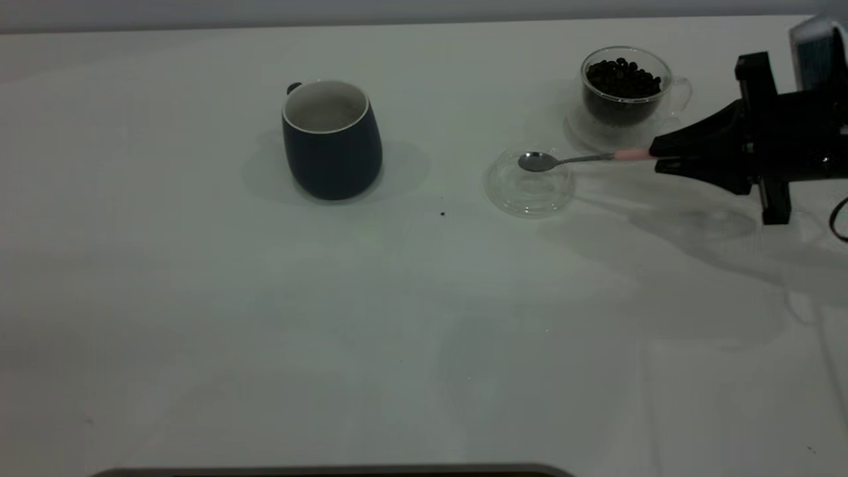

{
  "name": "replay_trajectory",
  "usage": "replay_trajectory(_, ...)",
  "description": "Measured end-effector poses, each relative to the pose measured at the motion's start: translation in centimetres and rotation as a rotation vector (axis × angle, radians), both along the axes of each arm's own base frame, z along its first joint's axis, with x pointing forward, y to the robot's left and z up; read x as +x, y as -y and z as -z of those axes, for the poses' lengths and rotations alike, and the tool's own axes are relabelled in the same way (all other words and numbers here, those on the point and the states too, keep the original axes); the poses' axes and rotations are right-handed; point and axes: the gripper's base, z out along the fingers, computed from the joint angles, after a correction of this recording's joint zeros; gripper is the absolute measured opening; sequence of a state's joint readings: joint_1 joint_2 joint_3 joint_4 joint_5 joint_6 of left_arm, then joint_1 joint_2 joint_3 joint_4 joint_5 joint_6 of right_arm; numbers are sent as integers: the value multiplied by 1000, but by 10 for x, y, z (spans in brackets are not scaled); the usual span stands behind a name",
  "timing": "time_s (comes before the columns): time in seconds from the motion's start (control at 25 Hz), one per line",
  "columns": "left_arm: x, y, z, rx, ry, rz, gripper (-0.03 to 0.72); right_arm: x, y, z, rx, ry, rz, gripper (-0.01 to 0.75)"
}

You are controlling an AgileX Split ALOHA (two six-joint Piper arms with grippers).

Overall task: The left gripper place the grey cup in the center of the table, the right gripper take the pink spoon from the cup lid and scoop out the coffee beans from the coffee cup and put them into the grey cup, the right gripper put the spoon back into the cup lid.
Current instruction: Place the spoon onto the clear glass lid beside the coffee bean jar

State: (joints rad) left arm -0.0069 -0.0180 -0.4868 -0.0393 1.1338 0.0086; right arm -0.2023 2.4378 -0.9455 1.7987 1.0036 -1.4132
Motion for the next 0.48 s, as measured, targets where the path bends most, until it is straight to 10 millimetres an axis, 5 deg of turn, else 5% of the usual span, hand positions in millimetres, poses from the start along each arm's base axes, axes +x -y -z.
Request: replay_trajectory(0.48,0,0,0,0,0,0,586,13,-13,8,-50,6,-39,113)
